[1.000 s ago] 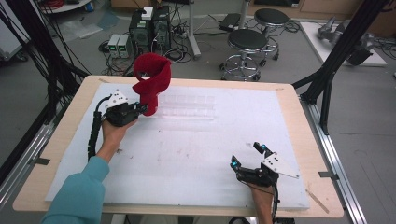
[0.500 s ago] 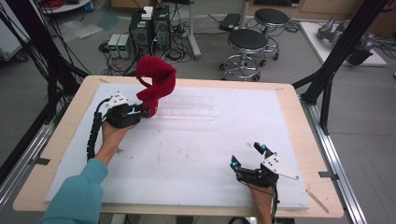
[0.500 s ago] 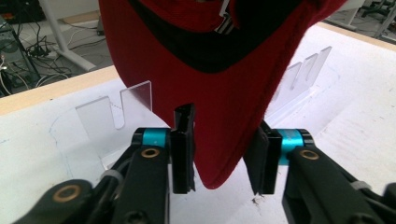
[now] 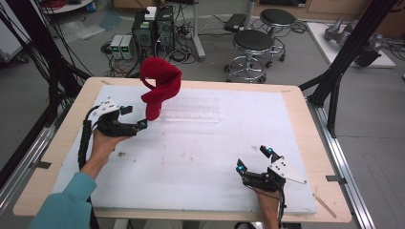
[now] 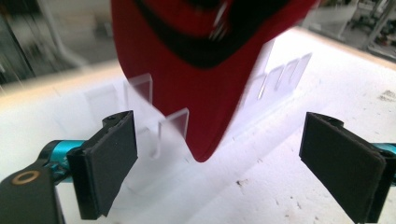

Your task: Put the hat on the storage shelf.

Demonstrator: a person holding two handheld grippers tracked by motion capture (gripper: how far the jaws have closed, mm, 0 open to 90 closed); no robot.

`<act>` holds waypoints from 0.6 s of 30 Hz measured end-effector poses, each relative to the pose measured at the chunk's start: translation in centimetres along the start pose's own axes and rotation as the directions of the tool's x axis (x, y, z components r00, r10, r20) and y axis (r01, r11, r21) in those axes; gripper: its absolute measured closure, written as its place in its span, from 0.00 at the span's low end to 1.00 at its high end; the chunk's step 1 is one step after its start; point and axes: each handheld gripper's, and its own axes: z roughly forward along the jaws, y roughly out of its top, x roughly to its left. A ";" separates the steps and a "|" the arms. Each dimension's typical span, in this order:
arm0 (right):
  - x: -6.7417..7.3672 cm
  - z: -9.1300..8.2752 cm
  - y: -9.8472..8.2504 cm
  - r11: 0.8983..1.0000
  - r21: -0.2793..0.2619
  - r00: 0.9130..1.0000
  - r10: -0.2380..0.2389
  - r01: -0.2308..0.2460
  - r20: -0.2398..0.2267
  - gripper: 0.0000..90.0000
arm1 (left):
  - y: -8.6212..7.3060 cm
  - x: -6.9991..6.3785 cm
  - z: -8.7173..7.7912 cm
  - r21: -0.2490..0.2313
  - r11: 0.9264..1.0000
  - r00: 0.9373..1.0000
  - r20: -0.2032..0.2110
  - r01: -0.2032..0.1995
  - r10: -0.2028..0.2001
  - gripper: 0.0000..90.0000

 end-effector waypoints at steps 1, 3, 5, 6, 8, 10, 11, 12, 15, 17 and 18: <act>0.1 0.0 0.0 1.000 0.001 1.000 0.001 -0.001 0.001 0.00 | -0.6 -0.3 -1.1 -0.020 1.000 1.000 0.003 -0.008 0.008 0.13; 0.1 0.0 0.0 1.000 -0.002 1.000 -0.004 0.004 -0.001 0.00 | -1.6 -0.8 -2.9 -0.049 0.998 0.999 -0.012 -0.039 0.038 0.13; 0.1 0.0 0.0 1.000 -0.004 1.000 -0.013 0.013 0.005 0.00 | -3.1 -1.5 -4.8 -0.099 0.993 0.998 -0.022 -0.066 0.064 0.13; 0.1 0.0 0.0 1.000 -0.004 1.000 -0.013 0.013 0.005 0.00 | -3.8 -1.8 -5.8 -0.117 0.990 0.997 -0.030 -0.078 0.075 0.13; 0.2 -0.1 0.0 1.000 -0.002 1.000 -0.010 0.010 0.006 0.00 | -5.2 -2.3 -7.2 -0.145 0.984 0.995 -0.038 -0.098 0.093 0.13; 0.2 -0.1 0.0 1.000 -0.005 1.000 -0.012 0.012 0.009 0.00 | -6.4 -2.8 -8.2 -0.175 0.979 0.994 -0.046 -0.105 0.098 0.13; 0.2 -0.1 0.0 1.000 -0.007 1.000 -0.016 0.016 0.011 0.00 | -7.0 -3.0 -8.6 -0.177 0.979 0.994 -0.048 -0.104 0.097 0.13; 0.3 -0.1 -0.1 1.000 -0.006 1.000 -0.012 0.012 0.011 0.00 | -7.5 -3.1 -8.8 -0.184 0.978 0.994 -0.055 -0.103 0.094 0.13; 0.3 -0.1 -0.1 1.000 -0.009 1.000 -0.015 0.015 0.014 0.00 | -8.8 -3.3 -9.3 -0.213 0.973 0.995 -0.064 -0.090 0.078 0.13; 0.3 -0.2 -0.1 1.000 -0.017 1.000 -0.022 0.023 0.017 0.00 | -9.2 -3.3 -9.4 -0.210 0.974 0.995 -0.062 -0.087 0.076 0.13; 0.3 -0.2 -0.1 1.000 -0.017 1.000 -0.022 0.023 0.017 0.00 | -9.4 -3.4 -9.4 -0.213 0.973 0.995 -0.063 -0.084 0.073 0.13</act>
